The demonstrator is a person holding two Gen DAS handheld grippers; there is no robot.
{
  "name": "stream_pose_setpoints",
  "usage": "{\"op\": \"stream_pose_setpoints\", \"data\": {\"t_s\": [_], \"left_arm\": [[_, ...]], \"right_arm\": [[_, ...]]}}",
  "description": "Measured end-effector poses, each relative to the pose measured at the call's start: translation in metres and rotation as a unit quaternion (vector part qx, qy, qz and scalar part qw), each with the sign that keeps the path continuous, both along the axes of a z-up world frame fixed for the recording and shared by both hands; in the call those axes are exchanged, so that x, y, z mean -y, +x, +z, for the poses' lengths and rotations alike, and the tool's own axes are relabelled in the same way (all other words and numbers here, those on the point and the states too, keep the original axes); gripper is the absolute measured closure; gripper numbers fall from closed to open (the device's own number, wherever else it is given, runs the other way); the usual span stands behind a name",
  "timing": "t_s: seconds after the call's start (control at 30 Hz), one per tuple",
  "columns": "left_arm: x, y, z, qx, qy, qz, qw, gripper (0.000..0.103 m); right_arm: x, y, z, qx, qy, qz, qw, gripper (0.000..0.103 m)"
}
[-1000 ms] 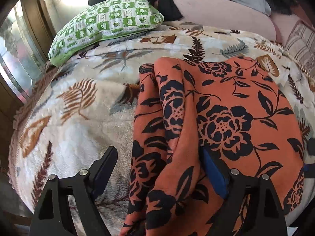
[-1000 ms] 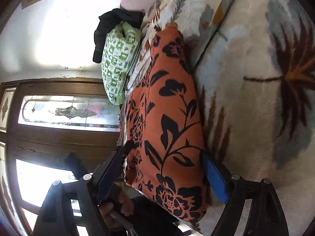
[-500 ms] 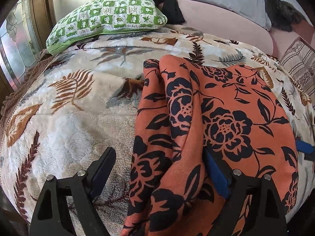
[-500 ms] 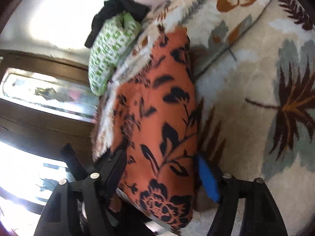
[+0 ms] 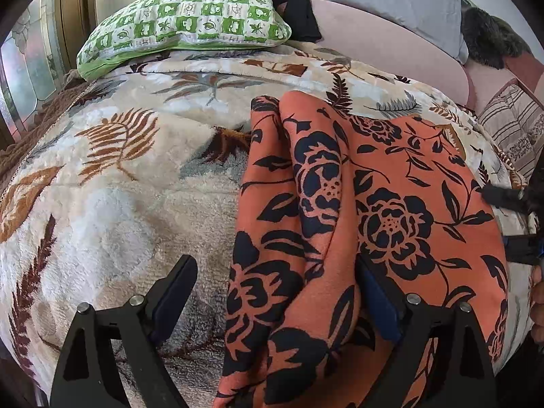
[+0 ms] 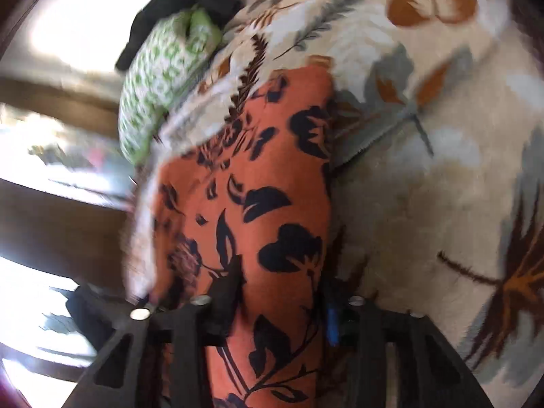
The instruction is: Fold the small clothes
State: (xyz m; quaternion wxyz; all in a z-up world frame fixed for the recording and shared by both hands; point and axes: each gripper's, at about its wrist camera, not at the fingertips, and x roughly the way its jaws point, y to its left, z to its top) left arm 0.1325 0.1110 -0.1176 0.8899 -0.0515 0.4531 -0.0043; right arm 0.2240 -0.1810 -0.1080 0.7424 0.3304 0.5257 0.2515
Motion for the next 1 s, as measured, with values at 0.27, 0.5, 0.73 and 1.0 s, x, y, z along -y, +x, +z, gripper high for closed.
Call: {"op": "stream_pose_setpoints", "data": {"t_s": [0.27,0.5,0.73,1.0], "left_arm": [[0.001,0.001,0.0,-0.002,0.0,0.001,1.0,0.01],[0.002,-0.001,0.003,-0.001,0.002,0.004,1.0,0.01],[-0.011,-0.027,0.032,0.026,-0.004,0.024,0.9994,0.011],[-0.068,-0.032,0.007,-0.062,-0.146,0.064,0.9852,0.023]], "right_arm": [[-0.005,0.057,-0.001,-0.014,-0.037,0.001,0.999,0.066],[-0.008,0.009,0.048,0.082,-0.161,-0.028,0.983,0.016],[-0.003,-0.063,0.073,0.121,-0.106,0.003,0.987,0.016],[-0.033,-0.093,0.056,0.114,-0.099,0.026,0.988,0.016]]}}
